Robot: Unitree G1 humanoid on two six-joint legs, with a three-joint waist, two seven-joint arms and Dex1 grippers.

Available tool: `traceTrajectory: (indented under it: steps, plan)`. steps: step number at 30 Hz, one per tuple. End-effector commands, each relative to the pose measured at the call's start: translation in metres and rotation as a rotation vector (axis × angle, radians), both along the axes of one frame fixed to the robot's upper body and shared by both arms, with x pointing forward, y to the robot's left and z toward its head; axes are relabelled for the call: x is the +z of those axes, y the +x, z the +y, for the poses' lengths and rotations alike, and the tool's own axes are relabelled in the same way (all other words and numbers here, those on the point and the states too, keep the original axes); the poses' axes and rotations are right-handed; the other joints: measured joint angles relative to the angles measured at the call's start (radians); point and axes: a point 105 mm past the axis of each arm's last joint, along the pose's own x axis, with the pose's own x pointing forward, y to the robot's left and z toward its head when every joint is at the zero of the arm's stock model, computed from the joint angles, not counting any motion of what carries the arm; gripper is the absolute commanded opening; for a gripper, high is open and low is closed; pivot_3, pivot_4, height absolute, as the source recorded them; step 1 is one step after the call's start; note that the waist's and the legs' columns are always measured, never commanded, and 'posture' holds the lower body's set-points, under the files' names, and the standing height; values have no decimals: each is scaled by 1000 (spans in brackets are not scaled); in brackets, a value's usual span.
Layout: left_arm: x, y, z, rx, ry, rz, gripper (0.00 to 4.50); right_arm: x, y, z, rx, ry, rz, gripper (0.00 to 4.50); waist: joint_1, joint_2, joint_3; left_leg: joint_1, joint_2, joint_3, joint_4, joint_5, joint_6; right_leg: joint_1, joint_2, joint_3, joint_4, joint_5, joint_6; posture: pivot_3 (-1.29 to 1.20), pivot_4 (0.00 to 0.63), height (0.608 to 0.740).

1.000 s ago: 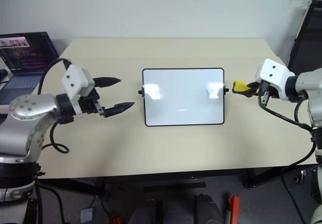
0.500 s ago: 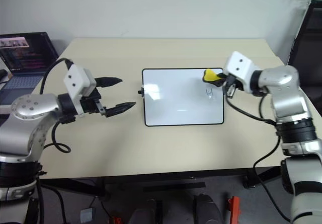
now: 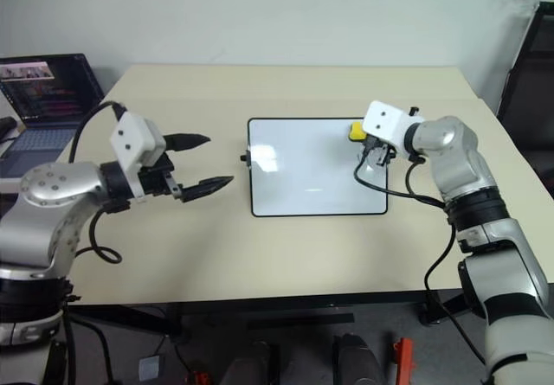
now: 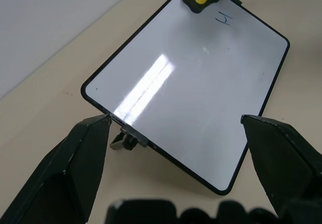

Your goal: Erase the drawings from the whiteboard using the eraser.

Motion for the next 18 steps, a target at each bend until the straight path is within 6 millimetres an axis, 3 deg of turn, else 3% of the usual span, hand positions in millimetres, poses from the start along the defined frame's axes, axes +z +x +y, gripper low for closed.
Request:
traceTrajectory:
  steps: [1, 6, 10, 14, 18]
  plan:
    - [11, -3, 2, 6, 8, -50, 4500, -27, -5, -8, -4, -76, 94, 187, 0, 0, 0, 1, 0, 0, 0, 0, 0, 1, 0, 0, 0, 0, 0, 0, 150, 740]
    - [11, -3, 2, 6, 10, -49, 4500, -71, -29, -13, 32, -208, 261, 187, -1, -6, -4, 3, 0, -1, 1, 0, 0, 3, 0, 0, 1, 0, 0, 0, 150, 740]
    - [12, -2, 0, 2, 9, -49, 4500, -92, -49, -10, 80, -265, 344, 187, -2, -12, -8, 4, 0, -1, 4, 0, 0, 5, 0, 0, 1, -1, -5, 0, 150, 740]
    - [12, -1, 0, 0, 11, -51, 4500, -97, -56, -6, 93, -270, 359, 186, -6, -12, -8, 5, 1, 0, 4, 1, 0, 5, 0, 1, 1, 0, -5, 0, 150, 740]
    - [13, 0, 0, -2, 11, -52, 4500, -85, -51, -1, 89, -238, 311, 177, -5, -12, -8, 5, 1, -1, 4, 2, 1, 5, 0, 0, 2, 0, -5, 0, 150, 740]
